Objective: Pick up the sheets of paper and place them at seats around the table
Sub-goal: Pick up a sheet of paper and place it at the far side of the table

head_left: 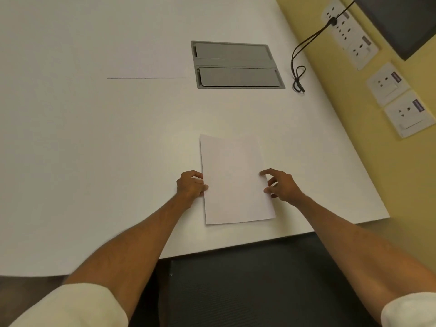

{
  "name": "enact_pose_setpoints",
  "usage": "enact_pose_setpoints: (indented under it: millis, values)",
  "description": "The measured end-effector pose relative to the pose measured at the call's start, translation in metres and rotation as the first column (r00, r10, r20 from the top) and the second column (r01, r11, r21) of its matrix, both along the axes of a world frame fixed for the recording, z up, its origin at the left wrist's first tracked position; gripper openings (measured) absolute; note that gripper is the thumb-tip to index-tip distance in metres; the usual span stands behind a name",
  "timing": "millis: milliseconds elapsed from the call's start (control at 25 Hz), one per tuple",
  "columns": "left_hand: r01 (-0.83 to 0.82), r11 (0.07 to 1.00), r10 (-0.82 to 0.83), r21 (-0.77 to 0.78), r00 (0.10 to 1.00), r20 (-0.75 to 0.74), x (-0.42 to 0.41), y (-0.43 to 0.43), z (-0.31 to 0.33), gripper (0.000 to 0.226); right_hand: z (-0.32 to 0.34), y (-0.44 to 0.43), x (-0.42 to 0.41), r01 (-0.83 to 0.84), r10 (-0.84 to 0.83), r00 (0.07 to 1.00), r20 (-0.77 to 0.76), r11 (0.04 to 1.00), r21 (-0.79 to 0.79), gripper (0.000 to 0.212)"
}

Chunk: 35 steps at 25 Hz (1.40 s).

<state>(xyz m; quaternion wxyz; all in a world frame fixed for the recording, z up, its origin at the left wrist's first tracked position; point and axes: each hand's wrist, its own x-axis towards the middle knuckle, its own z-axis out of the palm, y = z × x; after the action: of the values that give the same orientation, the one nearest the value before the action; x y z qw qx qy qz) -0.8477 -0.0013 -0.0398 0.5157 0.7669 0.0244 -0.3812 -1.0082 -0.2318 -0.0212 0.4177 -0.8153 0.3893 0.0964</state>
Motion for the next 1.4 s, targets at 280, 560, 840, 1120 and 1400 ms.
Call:
enact_pose_setpoints:
  millis: [280, 560, 840, 1120, 1400]
  values:
    - [0.078, 0.993, -0.093, 0.091, 0.982, 0.163, -0.002, -0.014, -0.008, 0.034, -0.015, -0.026, 0.003, -0.157, 0.154, 0.988, -0.03, 0.982, -0.109, 0.051]
    - [0.186, 0.953, -0.241, 0.239, 0.945, 0.223, 0.01, -0.026, -0.012, 0.031, -0.027, -0.038, 0.007, -0.163, 0.163, 0.987, -0.002, 0.98, -0.113, 0.049]
    - [0.151, 0.951, -0.22, 0.271, 0.945, 0.242, 0.009, -0.031, -0.016, 0.052, -0.032, -0.047, 0.007, -0.21, 0.211, 0.977, 0.006, 0.974, -0.088, 0.049]
    - [0.387, 0.867, -0.468, 0.314, 0.848, 0.247, 0.014, -0.03, -0.014, 0.091, -0.036, -0.053, 0.001, -0.219, 0.219, 0.976, -0.02, 0.966, -0.138, 0.058]
    - [0.393, 0.86, -0.474, 0.325, 0.851, 0.226, 0.013, -0.032, -0.012, 0.096, -0.042, -0.055, 0.006, -0.243, 0.238, 0.97, -0.045, 0.95, -0.195, 0.059]
